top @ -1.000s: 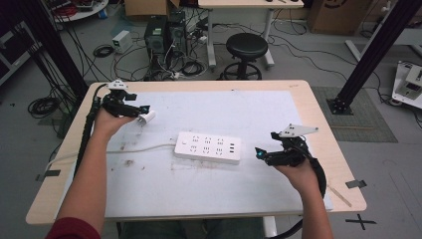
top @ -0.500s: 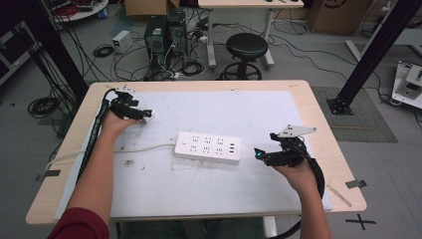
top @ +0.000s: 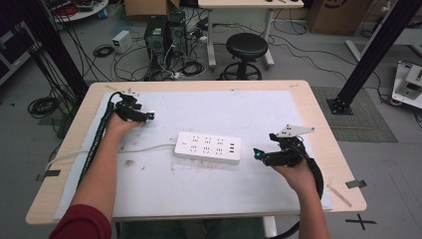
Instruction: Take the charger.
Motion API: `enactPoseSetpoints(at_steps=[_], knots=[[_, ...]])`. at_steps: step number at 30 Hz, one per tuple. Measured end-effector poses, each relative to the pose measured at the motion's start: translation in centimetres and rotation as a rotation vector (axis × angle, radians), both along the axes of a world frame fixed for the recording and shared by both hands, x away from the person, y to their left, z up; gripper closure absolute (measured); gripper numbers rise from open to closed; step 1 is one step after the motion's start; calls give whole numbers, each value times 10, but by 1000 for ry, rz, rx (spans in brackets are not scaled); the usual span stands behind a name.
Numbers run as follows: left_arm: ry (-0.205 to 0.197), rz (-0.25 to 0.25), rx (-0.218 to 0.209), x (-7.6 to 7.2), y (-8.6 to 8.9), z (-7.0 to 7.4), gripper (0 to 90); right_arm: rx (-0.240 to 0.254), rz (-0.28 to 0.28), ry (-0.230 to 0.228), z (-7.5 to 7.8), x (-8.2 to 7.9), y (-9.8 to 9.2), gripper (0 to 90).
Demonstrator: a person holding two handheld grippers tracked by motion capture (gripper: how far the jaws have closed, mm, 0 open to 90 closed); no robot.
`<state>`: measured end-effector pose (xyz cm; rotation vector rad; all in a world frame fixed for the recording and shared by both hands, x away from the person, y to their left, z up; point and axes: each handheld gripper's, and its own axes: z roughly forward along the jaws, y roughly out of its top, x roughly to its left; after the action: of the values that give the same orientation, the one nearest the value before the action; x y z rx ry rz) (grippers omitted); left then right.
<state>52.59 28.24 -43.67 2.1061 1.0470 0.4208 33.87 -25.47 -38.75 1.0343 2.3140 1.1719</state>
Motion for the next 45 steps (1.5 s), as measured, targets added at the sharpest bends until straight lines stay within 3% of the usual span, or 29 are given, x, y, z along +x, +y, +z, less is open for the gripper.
enactPoseSetpoints(at_steps=[8,19,21,26,33,34,35,38,39,45], knots=[[9,5,12,0,-1,-3,258,1,-5,6,0,0,0,163],[32,3,50,0,-3,-5,369,5,-5,4,0,-1,-1,162],[29,0,57,-1,-4,-4,423,5,-3,1,0,-2,0,163],[33,-3,61,-2,-4,-3,424,6,-3,1,0,-2,-1,163],[18,-35,66,-12,-2,16,425,8,1,-3,1,-2,0,163],[0,-54,67,-20,-2,30,425,8,2,-2,1,-2,0,163],[-13,-59,60,-24,-3,34,425,8,8,-6,2,-3,1,163],[-13,-59,60,-24,-3,34,425,8,10,-6,2,-3,1,163],[-51,-84,49,-40,-4,53,425,13,21,-13,3,-4,0,163],[-80,-110,49,-60,-7,68,425,17,26,-15,7,-6,0,163]])
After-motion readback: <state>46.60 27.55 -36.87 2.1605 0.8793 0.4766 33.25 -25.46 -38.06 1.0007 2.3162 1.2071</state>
